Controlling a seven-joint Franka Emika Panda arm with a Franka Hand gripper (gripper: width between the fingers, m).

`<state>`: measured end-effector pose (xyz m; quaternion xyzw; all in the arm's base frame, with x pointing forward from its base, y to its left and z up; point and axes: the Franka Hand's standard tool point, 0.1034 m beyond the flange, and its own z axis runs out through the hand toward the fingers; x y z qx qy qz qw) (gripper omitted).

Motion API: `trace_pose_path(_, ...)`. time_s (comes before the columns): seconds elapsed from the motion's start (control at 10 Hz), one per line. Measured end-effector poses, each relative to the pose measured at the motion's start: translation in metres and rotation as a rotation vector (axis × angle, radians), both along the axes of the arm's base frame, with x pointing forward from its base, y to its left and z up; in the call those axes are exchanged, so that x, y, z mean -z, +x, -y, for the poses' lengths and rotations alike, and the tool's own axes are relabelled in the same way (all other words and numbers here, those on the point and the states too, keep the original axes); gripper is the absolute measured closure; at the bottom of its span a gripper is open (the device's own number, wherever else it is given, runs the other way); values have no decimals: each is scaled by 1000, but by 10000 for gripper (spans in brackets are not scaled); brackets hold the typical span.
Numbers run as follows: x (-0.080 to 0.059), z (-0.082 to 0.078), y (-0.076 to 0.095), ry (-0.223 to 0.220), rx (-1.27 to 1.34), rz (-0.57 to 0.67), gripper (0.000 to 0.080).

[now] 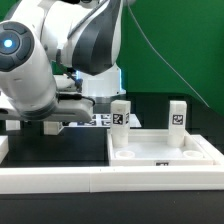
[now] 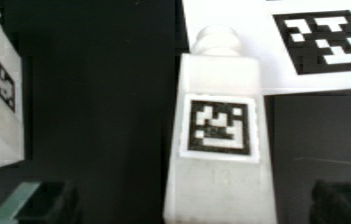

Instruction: Assemble square table

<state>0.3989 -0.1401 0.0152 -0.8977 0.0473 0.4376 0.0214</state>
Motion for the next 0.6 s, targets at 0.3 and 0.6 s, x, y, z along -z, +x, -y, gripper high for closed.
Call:
trace_pose_path(0.3, 5, -3, -1, -2, -4, 4, 150)
trace_pose_path(0.6, 6, -5, -1, -1, -6, 4, 177)
